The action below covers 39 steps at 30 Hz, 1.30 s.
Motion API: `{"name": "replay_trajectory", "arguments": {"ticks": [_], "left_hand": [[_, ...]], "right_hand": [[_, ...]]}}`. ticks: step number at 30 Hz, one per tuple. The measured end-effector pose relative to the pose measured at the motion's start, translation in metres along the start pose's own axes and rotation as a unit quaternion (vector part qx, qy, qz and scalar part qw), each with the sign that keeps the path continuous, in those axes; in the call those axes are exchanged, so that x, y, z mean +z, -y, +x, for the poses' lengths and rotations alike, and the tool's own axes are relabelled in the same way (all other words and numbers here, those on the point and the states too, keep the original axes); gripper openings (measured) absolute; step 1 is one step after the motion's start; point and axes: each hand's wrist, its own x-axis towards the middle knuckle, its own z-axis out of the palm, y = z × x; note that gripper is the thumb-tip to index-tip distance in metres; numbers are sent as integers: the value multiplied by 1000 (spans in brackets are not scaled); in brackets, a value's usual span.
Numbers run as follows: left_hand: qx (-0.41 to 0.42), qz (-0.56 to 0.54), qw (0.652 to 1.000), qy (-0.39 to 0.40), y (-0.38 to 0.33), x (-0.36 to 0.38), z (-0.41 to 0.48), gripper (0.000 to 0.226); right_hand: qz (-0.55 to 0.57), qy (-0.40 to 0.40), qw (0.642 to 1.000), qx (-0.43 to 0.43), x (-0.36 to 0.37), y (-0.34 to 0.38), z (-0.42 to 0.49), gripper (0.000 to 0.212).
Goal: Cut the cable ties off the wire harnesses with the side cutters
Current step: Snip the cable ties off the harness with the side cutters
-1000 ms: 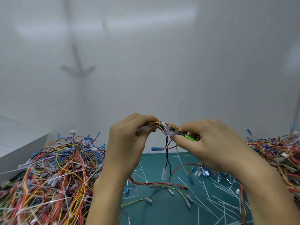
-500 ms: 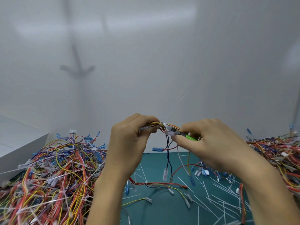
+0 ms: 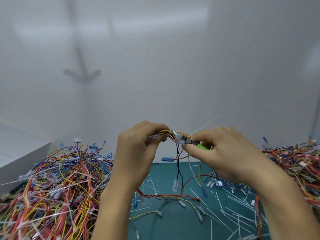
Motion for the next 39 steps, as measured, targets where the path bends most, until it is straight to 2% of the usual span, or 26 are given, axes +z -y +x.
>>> {"name": "replay_trajectory", "arguments": {"ticks": [5,11,16,19,22,24,27,32,39], "left_hand": [[-33,-2,999,-27,4,1,-2,18],[-187,-66,978,-62,6,2,-3,14],[-261,10,965,-37,7,3,-3,8],[-295,64,953,-20,9,1,-5,9],[-325,79,942,-26,12,-2,-5,12],[-346,41,937,-22,12,-4,-5,18],[-374,-23,927,-29,10,-5,-4,19],[-368,-46,926,-64,9,-4,-4,19],[-352,-78,930,-72,8,1,-3,18]], "right_hand": [[31,-67,997,11,6,6,3,54],[118,-187,973,60,1,4,6,51],[245,-297,921,52,-2,8,8,43],[310,-336,888,48,-4,9,8,42],[343,-344,872,53,-8,8,6,42],[349,-341,871,59,-11,8,5,41],[319,-332,885,77,-11,8,5,39],[281,-285,910,105,-8,4,5,33],[255,-213,935,126,6,-3,10,24]]}}
